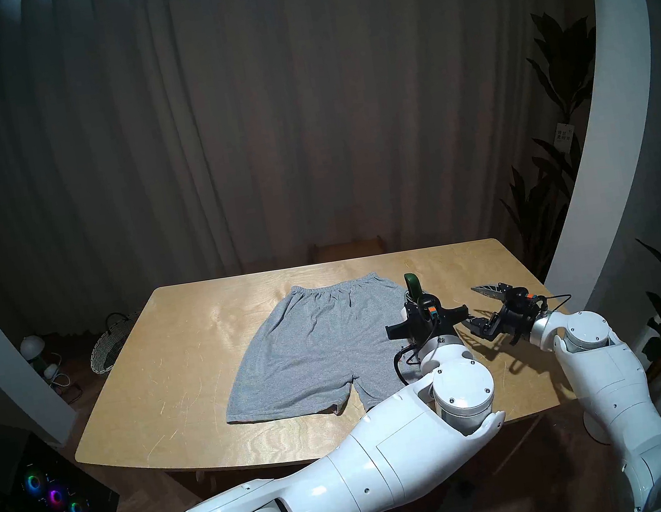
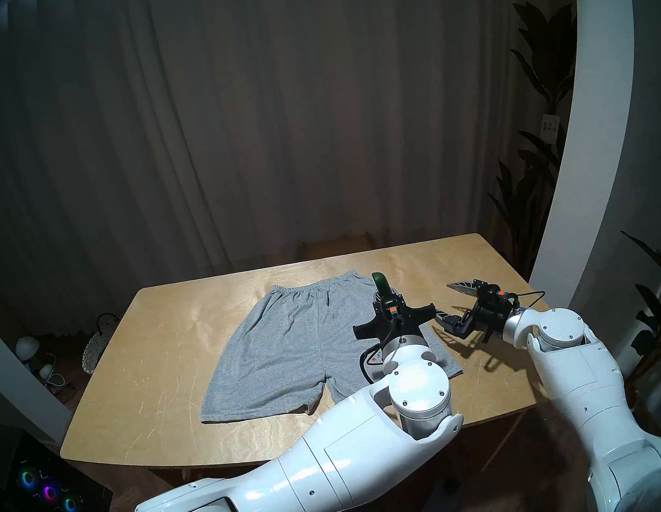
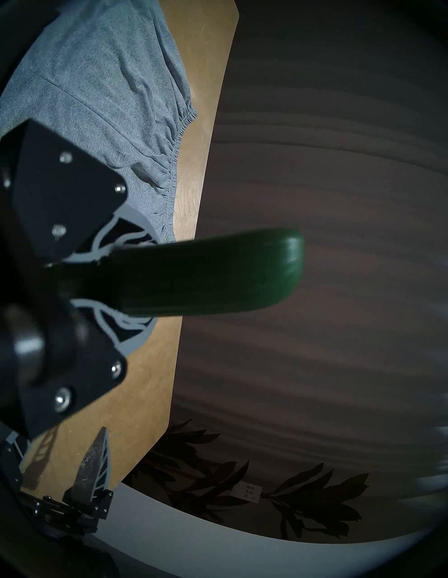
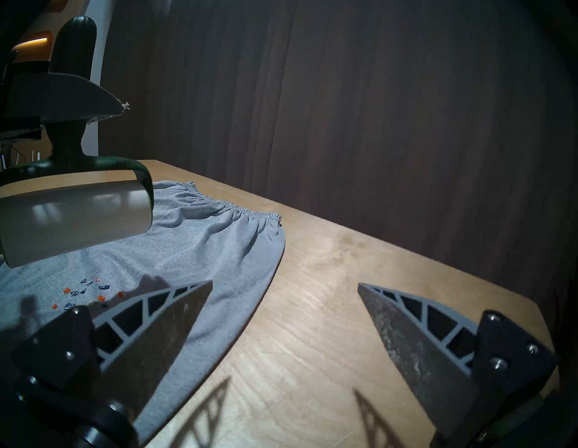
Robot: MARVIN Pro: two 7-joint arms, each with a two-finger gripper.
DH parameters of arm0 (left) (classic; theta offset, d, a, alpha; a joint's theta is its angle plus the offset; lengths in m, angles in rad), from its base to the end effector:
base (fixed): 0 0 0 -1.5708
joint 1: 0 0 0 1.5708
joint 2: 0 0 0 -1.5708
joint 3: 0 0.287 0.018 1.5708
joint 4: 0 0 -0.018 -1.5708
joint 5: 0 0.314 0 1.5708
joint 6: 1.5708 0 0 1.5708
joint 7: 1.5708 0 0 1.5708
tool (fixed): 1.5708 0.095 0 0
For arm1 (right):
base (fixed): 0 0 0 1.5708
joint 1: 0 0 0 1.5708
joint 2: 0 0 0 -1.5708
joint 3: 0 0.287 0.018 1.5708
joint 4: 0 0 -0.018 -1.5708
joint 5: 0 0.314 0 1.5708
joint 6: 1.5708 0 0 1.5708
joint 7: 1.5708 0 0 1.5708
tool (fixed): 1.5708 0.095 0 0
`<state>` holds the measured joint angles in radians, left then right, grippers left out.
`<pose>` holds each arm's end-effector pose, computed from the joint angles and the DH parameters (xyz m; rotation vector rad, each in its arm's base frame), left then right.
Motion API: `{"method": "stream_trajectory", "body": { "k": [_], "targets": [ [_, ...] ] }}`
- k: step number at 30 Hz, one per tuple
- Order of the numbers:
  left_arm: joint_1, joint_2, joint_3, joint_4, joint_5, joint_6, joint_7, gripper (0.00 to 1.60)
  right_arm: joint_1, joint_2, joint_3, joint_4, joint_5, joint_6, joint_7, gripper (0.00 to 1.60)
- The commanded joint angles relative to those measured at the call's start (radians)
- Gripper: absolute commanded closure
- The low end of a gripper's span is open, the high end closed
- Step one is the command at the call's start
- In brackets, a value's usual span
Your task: Remove lint and debris from pants with a lint roller
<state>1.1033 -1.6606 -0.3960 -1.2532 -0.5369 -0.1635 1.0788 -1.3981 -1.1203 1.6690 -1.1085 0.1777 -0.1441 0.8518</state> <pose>0.3706 -0.3250 -0.2870 2.1918 0.1499 2.0414 0.4280 -0.1664 -0.3528 -2.1110 -0.7893 -1.7323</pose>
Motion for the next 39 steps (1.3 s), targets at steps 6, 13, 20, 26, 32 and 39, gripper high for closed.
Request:
{"method": "stream_trajectory", "body": {
  "k": [6, 13, 20, 26, 32, 39],
  "targets": [
    [-0.013, 0.031, 0.02, -0.05, -0.011, 0.014, -0.059, 1.6, -0.061, -0.012, -0.019, -0.118, -0.047, 0.117, -0.088, 0.0],
    [-0.026, 0.014, 0.03, -0.016, -0.014, 0.016, -0.073, 1.6, -0.057, -0.014, -0.032, -0.092, -0.077, 0.07, -0.11, 0.0],
    [-0.056, -0.035, 0.035, 0.056, 0.009, -0.005, -0.072, 1.6, -0.06, -0.012, -0.04, -0.071, -0.1, 0.028, -0.115, 0.0],
    [-0.073, -0.078, 0.028, 0.128, 0.0, -0.009, -0.075, 1.6, -0.062, -0.006, -0.043, -0.062, -0.119, 0.003, -0.115, 0.0],
    [-0.075, -0.097, 0.021, 0.154, -0.01, -0.017, -0.085, 1.6, -0.064, -0.001, -0.044, -0.054, -0.131, -0.023, -0.117, 0.0],
    [-0.093, -0.124, 0.046, 0.177, -0.061, -0.043, -0.064, 1.6, -0.064, -0.003, -0.048, -0.036, -0.153, -0.069, -0.132, 0.0]
  ]
}}
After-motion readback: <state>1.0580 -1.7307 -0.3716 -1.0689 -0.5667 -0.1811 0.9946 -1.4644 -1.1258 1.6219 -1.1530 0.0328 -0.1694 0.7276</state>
